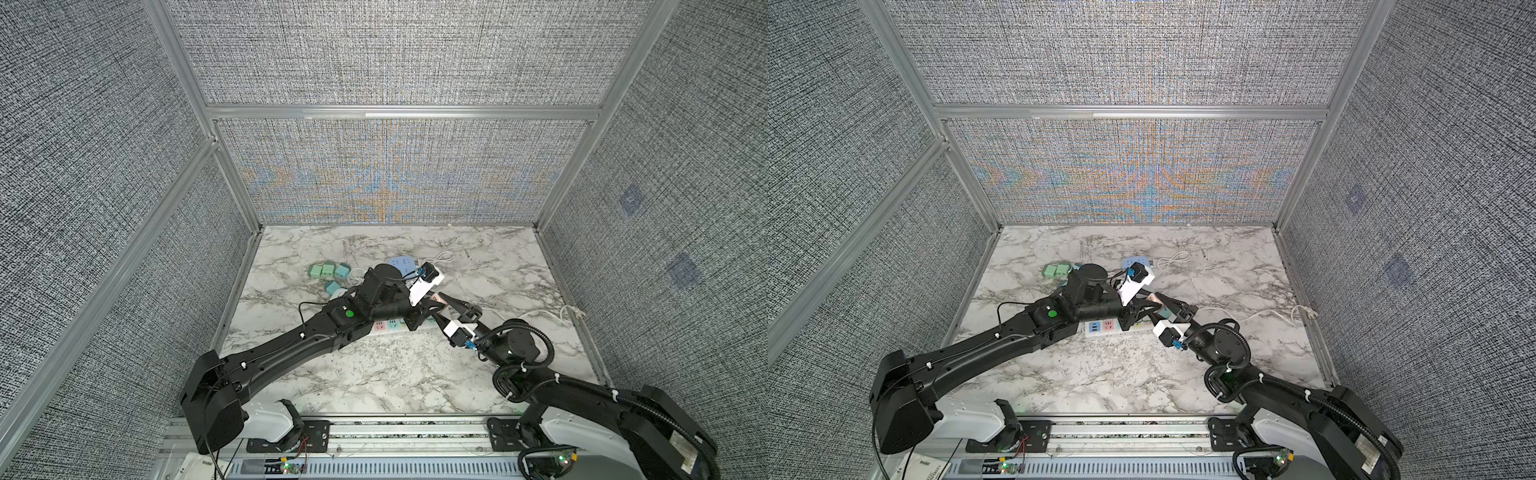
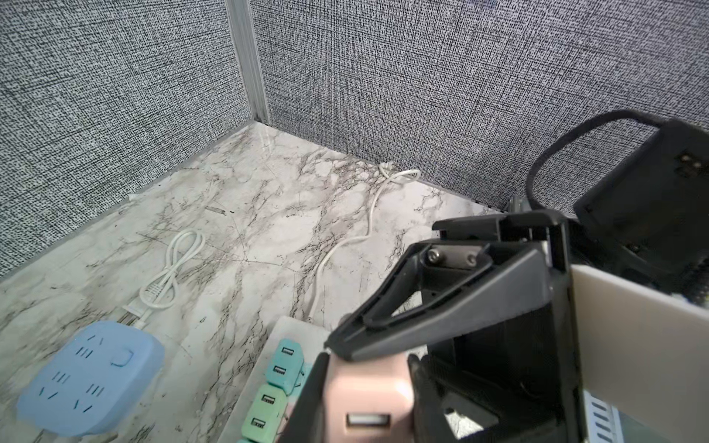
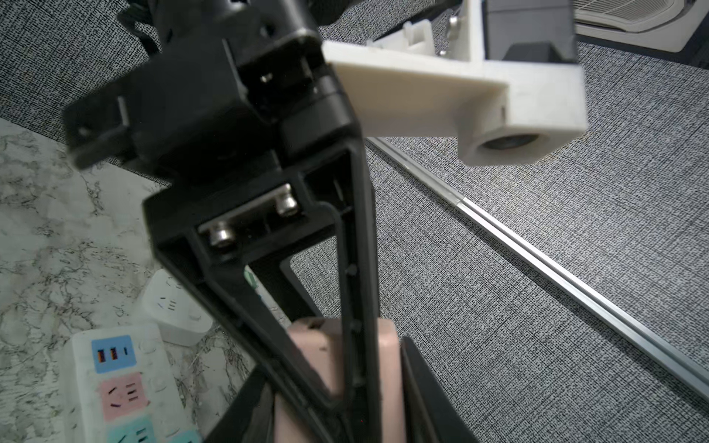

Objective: Insert plugs into power strip
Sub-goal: Insert the plug into the socket.

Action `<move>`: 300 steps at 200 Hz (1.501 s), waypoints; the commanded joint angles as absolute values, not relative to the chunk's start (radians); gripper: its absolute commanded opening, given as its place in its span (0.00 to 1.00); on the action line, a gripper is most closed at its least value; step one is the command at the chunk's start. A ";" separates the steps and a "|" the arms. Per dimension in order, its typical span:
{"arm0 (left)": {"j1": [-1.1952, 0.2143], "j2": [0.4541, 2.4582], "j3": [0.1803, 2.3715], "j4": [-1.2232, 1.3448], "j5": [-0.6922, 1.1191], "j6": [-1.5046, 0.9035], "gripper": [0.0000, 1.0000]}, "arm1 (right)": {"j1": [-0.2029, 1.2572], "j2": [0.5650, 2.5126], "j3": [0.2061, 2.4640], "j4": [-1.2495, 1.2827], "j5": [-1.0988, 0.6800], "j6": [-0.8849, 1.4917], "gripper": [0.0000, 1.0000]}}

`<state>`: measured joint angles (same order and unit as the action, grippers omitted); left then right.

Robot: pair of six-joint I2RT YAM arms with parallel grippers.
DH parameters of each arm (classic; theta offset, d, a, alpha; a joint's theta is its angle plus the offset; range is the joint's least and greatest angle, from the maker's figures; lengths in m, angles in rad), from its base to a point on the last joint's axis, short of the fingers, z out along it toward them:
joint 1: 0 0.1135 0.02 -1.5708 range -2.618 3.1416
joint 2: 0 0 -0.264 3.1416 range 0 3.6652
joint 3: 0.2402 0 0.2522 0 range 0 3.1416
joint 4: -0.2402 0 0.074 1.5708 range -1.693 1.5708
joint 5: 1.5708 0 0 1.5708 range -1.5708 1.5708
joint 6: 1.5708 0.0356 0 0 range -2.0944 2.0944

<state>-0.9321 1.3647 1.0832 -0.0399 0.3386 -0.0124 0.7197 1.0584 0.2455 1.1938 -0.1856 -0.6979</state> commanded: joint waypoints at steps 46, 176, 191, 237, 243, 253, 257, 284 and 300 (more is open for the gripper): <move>-0.930 1.343 1.056 -0.035 0.325 0.057 0.05 | 0.721 1.074 0.198 1.397 -0.182 -0.623 0.66; -0.761 1.124 0.817 0.144 -0.076 0.037 0.00 | 0.712 0.817 0.104 1.191 0.027 -0.471 0.99; -0.761 1.130 0.813 0.129 -0.138 0.077 0.00 | 0.703 0.794 0.106 1.155 0.089 -0.442 1.00; -0.764 1.102 0.731 0.129 -0.102 0.297 0.00 | 0.633 0.670 0.129 0.951 0.216 -0.329 0.99; -0.764 1.096 0.721 0.134 -0.112 0.325 0.00 | 0.613 0.664 0.132 0.930 0.216 -0.311 0.99; -0.764 1.091 0.700 0.153 -0.120 0.371 0.00 | 0.578 0.660 0.128 0.924 0.228 -0.275 0.99; -0.765 1.089 0.691 0.166 -0.120 0.390 0.00 | 0.566 0.660 0.127 0.929 0.238 -0.255 0.99; -0.765 1.096 0.663 0.240 -0.026 0.540 0.00 | 0.464 0.657 0.093 0.961 0.278 -0.140 0.99; -0.762 1.114 0.682 0.264 -0.018 0.583 0.00 | 0.404 0.655 0.075 0.952 0.283 -0.056 0.99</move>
<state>-0.7643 1.0981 0.6624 0.1596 -0.0704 0.4465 0.4675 0.6586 0.0914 0.9581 0.2363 -0.2180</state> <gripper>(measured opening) 0.299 0.995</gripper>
